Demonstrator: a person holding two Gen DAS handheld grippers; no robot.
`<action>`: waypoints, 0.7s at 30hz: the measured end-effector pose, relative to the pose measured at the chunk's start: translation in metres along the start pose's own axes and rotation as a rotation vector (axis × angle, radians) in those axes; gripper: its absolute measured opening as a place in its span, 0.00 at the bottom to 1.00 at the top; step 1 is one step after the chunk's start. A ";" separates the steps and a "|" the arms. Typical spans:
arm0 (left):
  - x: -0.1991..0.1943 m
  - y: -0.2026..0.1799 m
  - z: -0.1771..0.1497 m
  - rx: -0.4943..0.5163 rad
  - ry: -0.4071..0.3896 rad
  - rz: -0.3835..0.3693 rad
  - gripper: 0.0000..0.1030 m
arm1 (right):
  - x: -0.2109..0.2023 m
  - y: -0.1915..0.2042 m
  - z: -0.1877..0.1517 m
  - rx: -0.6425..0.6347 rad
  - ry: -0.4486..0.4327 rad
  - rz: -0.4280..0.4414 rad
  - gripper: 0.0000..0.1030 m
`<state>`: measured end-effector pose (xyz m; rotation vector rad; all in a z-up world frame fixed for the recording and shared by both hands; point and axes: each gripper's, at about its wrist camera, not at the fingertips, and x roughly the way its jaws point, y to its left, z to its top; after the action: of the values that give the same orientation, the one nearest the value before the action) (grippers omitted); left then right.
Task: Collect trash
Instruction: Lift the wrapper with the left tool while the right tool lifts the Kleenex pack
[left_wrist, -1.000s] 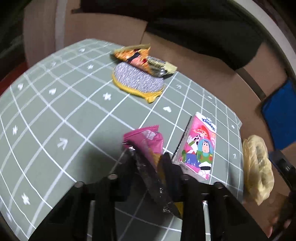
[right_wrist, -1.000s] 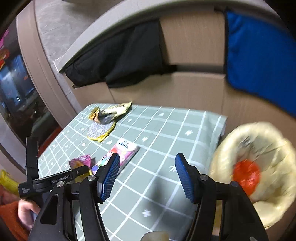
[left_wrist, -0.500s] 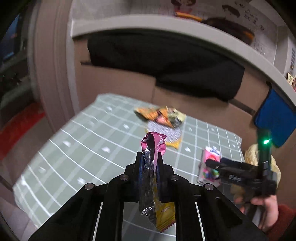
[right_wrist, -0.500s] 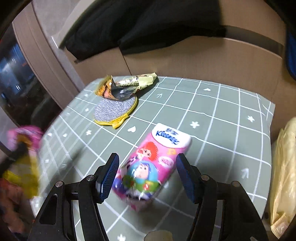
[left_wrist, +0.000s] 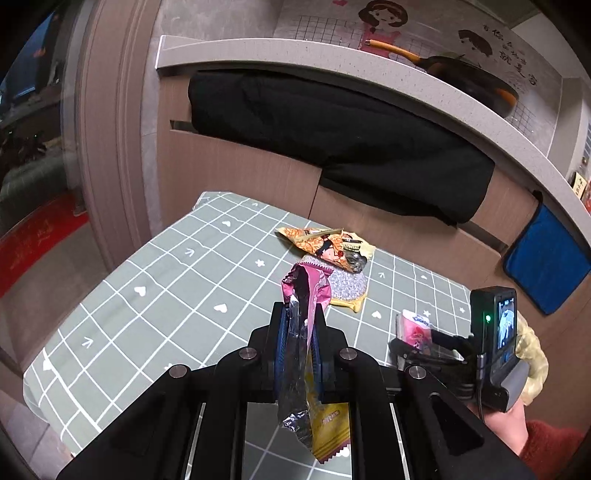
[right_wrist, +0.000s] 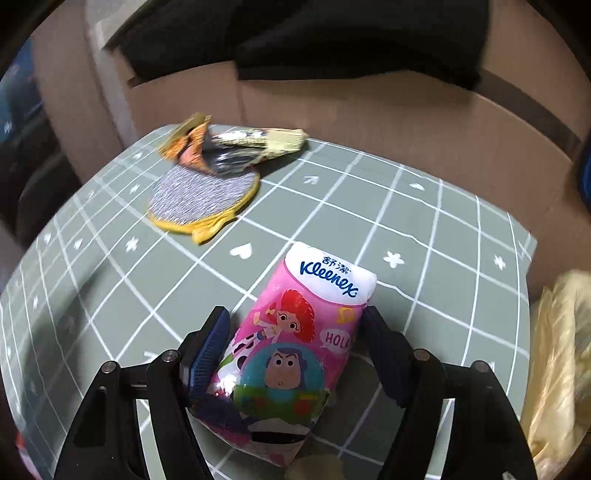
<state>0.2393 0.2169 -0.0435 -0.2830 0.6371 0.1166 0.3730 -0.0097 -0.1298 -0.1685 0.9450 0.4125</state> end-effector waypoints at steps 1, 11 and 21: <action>0.000 -0.001 0.000 0.001 -0.001 0.000 0.12 | -0.003 0.001 -0.001 -0.028 -0.006 0.007 0.60; -0.011 -0.033 0.013 0.025 -0.034 -0.035 0.12 | -0.091 -0.017 0.012 -0.080 -0.169 0.090 0.47; -0.028 -0.106 0.034 0.106 -0.094 -0.110 0.12 | -0.185 -0.071 0.019 -0.022 -0.370 0.103 0.45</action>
<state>0.2572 0.1250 0.0234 -0.2080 0.5313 -0.0098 0.3211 -0.1178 0.0286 -0.0602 0.5864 0.5285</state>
